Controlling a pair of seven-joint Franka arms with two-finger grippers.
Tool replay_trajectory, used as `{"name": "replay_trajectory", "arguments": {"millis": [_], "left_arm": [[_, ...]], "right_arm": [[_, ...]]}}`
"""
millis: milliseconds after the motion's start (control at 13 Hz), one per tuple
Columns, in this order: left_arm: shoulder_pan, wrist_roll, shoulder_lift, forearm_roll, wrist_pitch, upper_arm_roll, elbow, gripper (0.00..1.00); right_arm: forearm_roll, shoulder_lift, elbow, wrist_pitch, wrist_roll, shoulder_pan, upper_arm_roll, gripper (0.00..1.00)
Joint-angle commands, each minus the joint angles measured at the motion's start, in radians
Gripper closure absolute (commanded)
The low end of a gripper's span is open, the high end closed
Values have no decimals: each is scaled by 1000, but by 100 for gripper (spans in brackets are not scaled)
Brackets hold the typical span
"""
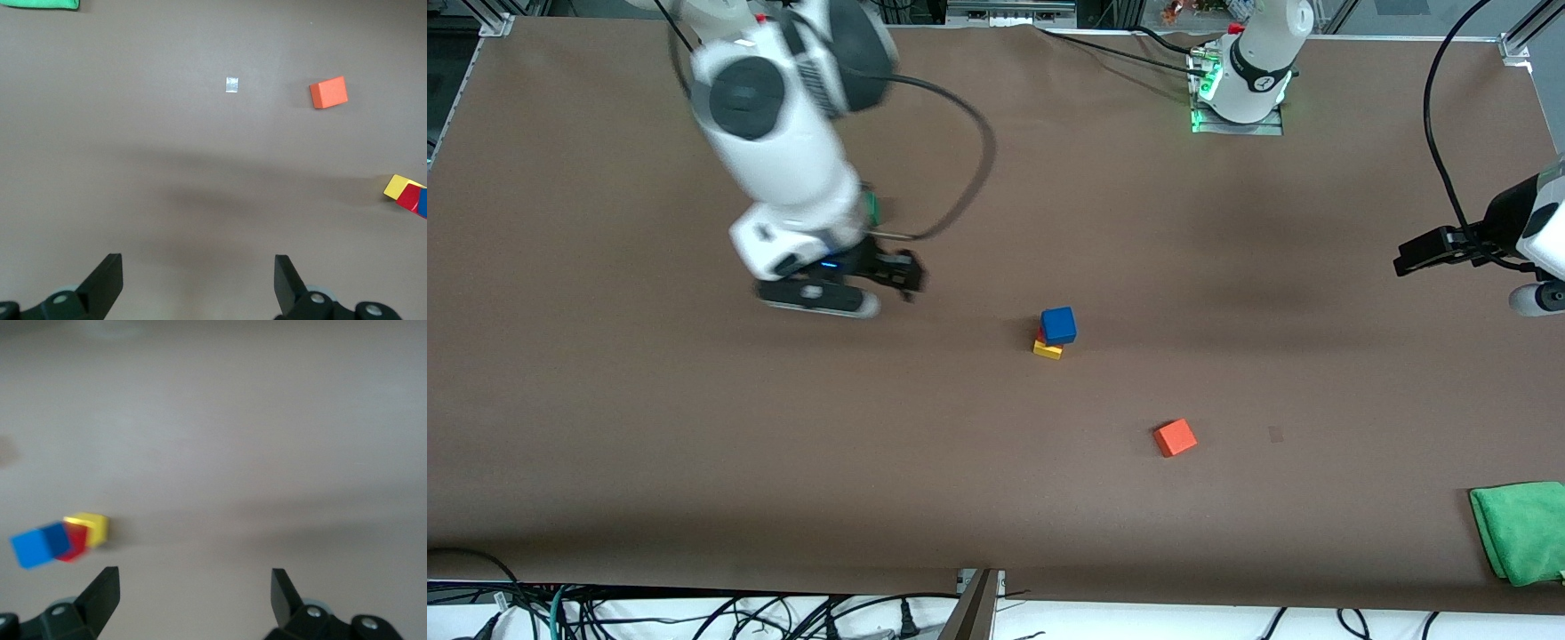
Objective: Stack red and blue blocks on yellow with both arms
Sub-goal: 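Open the right gripper and raise it away from the stack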
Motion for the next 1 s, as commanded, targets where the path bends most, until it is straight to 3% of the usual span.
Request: {"name": "replay_trajectory", "arguments": {"millis": [0, 77, 385, 615, 692, 923], "left_arm": [[-1, 15, -9, -4, -7, -1, -3, 0], [-1, 14, -9, -5, -7, -1, -2, 0], [-1, 13, -9, -5, -7, -1, 0, 0], [2, 13, -9, -7, -7, -1, 0, 0], [2, 13, -9, -7, -7, -1, 0, 0], [1, 13, -9, -8, -7, -1, 0, 0]], "right_arm": [[4, -186, -167, -89, -181, 12, -90, 0], [3, -205, -170, -126, -256, -26, -102, 0], [-2, -236, -170, -215, -474, -252, -30, 0], [-81, -251, -161, -216, -504, -475, 202, 0], [-100, -254, -158, -218, -504, -497, 235, 0], [-102, -247, -130, -219, -507, -498, 234, 0]]}}
